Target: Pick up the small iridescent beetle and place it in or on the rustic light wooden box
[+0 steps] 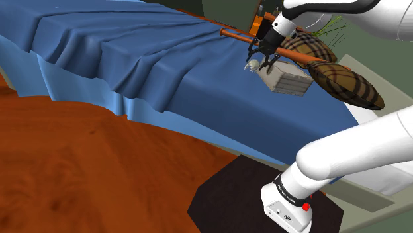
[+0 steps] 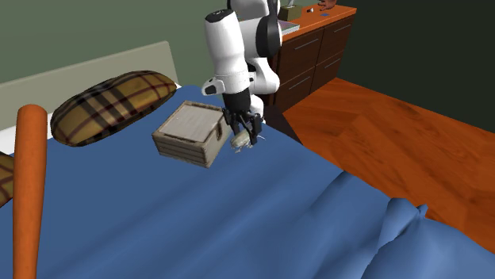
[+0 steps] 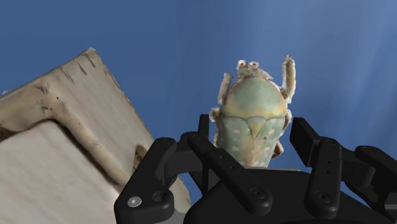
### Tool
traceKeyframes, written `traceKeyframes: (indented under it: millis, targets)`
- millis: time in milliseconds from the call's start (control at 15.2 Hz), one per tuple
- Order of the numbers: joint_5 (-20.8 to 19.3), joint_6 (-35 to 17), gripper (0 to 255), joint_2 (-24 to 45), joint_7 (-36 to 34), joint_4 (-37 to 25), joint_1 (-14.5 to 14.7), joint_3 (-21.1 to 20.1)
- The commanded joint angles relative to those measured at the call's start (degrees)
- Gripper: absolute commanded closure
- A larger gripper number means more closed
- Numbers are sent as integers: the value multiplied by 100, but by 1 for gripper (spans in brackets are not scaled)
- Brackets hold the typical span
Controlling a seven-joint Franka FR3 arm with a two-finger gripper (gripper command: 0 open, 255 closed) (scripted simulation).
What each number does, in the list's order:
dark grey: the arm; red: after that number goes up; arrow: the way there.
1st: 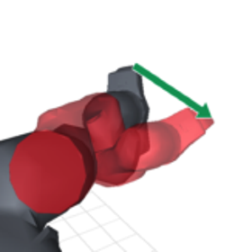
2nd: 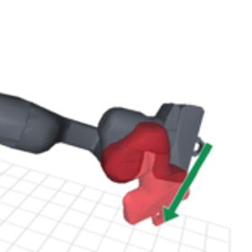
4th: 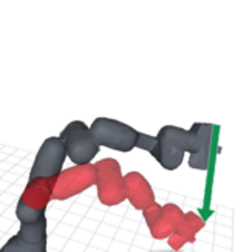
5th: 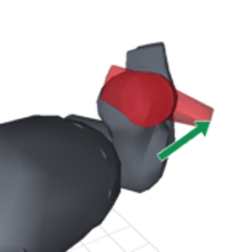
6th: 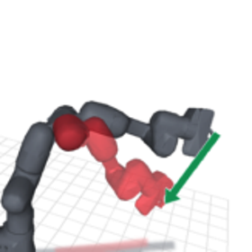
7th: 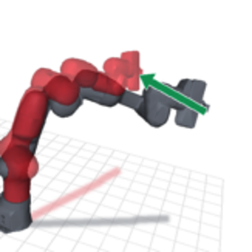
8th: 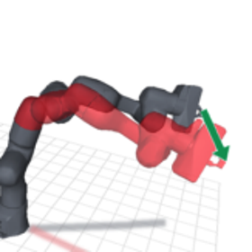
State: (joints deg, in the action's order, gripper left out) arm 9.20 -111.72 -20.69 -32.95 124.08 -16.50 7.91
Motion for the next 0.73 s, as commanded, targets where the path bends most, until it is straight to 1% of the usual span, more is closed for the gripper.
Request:
traceKeyframes:
  millis: [0, 660]
  targets:
    - [-8, 159, 255, 26, -15, -182, -3, 9]
    - [-35, 912, 255, 89, -141, -1007, 4, 10]
